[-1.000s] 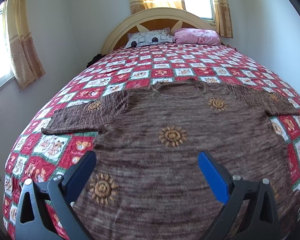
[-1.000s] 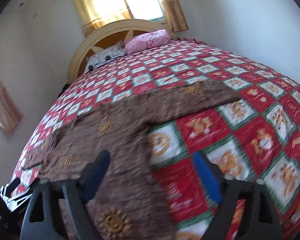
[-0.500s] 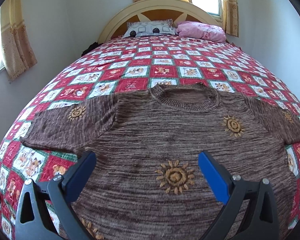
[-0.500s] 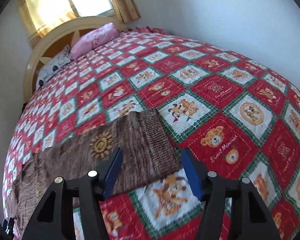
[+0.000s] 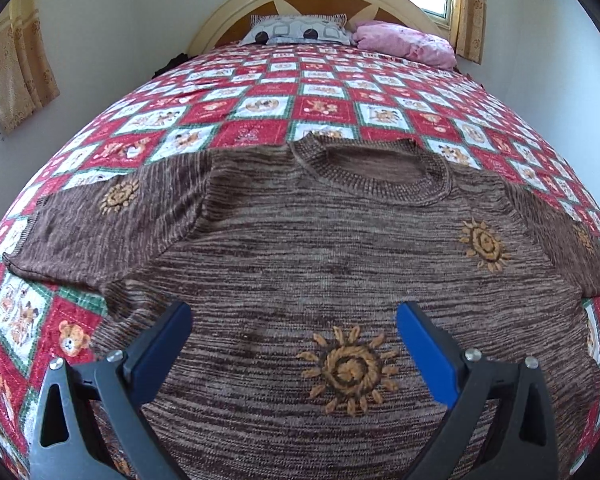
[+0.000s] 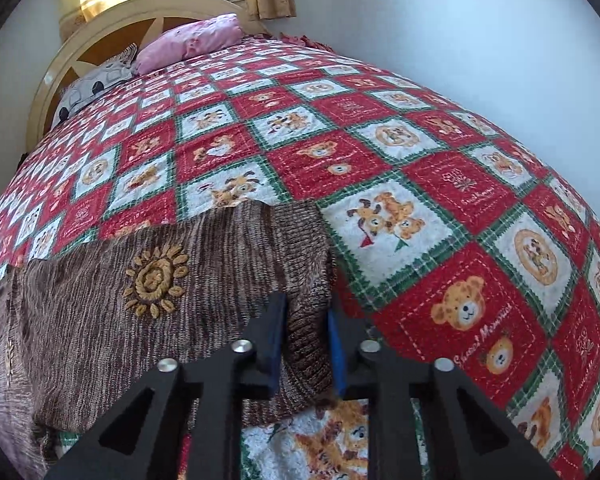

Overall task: Fold small clothes
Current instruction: 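Grasp the sweater sleeve with the right tool and fold it across the body, then open the right tool to release the sleeve and withdraw it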

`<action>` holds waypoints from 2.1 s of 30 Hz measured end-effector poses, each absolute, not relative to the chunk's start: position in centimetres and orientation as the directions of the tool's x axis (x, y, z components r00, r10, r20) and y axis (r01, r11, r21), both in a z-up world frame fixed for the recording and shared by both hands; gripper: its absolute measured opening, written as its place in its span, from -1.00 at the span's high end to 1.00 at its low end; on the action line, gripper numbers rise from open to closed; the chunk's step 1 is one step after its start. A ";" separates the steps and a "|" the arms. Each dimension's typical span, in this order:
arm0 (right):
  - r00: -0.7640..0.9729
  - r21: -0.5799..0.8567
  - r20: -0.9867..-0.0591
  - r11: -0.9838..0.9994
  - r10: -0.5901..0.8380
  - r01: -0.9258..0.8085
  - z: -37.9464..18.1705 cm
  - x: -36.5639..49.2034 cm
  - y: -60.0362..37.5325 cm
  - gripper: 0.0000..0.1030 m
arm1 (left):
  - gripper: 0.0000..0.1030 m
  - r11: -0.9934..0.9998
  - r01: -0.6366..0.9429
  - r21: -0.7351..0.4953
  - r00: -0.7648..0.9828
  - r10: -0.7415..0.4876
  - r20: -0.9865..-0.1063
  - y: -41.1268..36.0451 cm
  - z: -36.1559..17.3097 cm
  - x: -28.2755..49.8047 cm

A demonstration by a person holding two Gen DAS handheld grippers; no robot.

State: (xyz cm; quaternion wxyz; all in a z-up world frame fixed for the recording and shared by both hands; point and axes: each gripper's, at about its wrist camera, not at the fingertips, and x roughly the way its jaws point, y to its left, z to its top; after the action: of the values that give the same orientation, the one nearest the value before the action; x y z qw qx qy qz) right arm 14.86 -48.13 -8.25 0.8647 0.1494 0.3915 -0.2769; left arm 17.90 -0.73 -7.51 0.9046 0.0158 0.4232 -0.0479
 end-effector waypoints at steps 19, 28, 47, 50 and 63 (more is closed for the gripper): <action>0.763 0.025 -0.642 0.992 -0.081 0.127 -0.4 21.8 -21.9 0.85 | -1.00 0.994 0.094 -0.061 0.719 -0.110 -0.686 3.4 -4.9 16.3; 0.664 0.050 -0.747 0.998 0.017 0.031 -9.6 26.0 -11.4 0.85 | -1.00 0.996 0.057 -0.074 0.721 -0.093 -0.687 6.1 -5.6 16.0; 0.715 0.386 -0.589 0.909 0.377 -0.161 -8.1 22.9 -12.7 0.02 | -1.00 0.996 0.046 -0.071 0.719 -0.082 -0.690 6.7 -6.9 15.7; 0.780 0.345 -0.574 0.937 0.248 -0.044 -6.6 21.5 -16.1 0.07 | -1.00 0.997 0.016 -0.075 0.707 -0.065 -0.704 7.3 -7.6 15.9; 0.692 0.253 -0.705 0.966 0.155 0.042 -10.8 22.3 -17.7 0.65 | -1.00 0.965 -0.239 -0.108 0.713 0.099 -0.694 14.1 -7.3 16.4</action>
State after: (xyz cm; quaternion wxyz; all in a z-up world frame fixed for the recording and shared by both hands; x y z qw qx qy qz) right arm 22.32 -17.66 -10.85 0.9112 0.1257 0.3911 0.0311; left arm 16.42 14.11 -7.25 0.9207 -0.0952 0.3673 0.0919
